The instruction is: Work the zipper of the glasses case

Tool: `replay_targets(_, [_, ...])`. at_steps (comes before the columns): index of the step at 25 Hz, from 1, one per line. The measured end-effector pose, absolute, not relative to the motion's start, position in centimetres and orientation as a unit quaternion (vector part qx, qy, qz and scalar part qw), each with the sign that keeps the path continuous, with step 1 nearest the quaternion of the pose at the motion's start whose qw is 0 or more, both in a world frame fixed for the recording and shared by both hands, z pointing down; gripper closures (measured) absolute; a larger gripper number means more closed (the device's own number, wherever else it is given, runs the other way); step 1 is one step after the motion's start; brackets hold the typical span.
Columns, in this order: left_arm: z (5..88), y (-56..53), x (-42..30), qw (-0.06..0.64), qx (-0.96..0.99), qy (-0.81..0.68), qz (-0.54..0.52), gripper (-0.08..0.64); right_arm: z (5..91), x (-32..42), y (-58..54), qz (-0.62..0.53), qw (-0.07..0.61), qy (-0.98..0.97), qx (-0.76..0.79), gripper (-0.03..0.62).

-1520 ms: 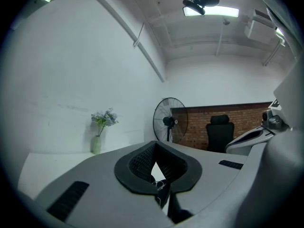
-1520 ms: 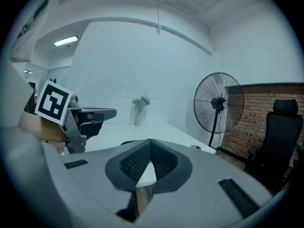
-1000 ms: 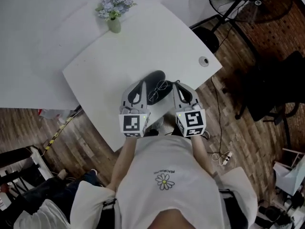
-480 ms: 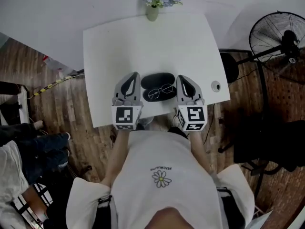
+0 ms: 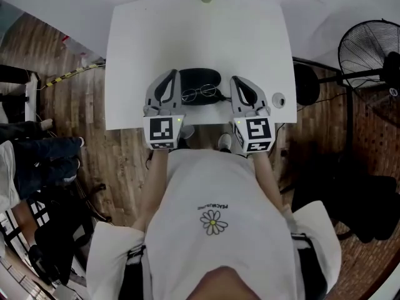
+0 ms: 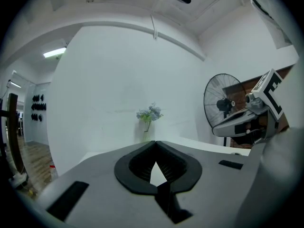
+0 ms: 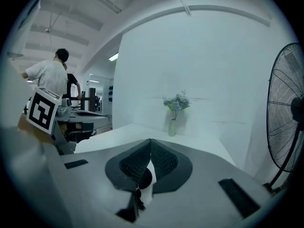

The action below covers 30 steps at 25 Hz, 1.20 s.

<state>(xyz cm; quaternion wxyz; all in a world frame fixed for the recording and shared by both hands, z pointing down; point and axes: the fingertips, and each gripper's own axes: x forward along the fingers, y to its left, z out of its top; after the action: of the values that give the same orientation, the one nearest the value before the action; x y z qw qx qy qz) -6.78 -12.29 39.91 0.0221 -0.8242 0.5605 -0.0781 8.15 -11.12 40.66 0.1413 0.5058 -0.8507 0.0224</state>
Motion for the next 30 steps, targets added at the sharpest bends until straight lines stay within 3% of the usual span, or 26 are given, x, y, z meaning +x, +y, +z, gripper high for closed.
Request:
replay_targets(13, [41.4,-13.0,-5.7,0.069,-0.832,0.526,-0.165,0.541,41.6,7.6,-11.1,0.042,0.137,-0.858,0.493,0.584])
replay_targets(19, [46.2,-15.7,-4.0,0.084,-0.862,0.406,-0.292,0.425,45.4,5.8,-10.1,0.097,0.180,-0.865,0.457,0.584])
replay_targets(30, [54.6,-17.0,-1.8,-0.006,-0.888,0.186,-0.421,0.414,51.6,4.0,-7.0,0.136,0.278,-0.862,0.401,0.584])
